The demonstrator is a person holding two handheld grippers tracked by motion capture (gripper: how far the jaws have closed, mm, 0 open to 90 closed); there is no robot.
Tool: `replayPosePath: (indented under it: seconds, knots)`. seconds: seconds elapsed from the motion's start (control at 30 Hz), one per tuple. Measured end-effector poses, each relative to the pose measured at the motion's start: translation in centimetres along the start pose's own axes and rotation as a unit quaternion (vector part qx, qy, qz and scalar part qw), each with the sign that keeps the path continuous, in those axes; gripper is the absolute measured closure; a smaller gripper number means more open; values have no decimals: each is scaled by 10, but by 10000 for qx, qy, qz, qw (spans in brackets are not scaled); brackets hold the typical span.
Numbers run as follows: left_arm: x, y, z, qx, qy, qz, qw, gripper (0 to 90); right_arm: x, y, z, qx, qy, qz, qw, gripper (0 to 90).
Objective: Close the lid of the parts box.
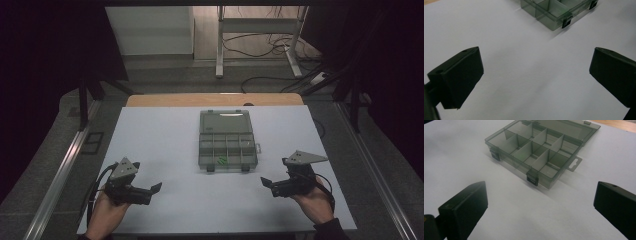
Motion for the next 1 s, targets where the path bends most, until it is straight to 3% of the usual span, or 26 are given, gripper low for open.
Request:
replayPosePath:
  seconds: [0.53, 0.7, 1.0]
  knots:
    - [-18, -8, 18, 38, 232, 238, 9994, 5, -16, -6, 15, -105, 5, -121, 9999, 0]
    - [-21, -10, 23, 139, 190, 178, 9996, 21, -22, -9, 20, -110, -32, -108, 9999, 0]
    - [-29, -12, 31, 244, 155, 255, 9993, 24, -30, -19, 29, -80, -63, 27, 9999, 0]
Point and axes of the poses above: each handheld gripper's, and its own axes: z roughly forward along the jaws, x roughly out of its underside, y roughly to its left, the point moved 5 cm from there along z, roughly forward along the jaws, and after that the axes turned 13 degrees about -z, right-handed, at the moved point
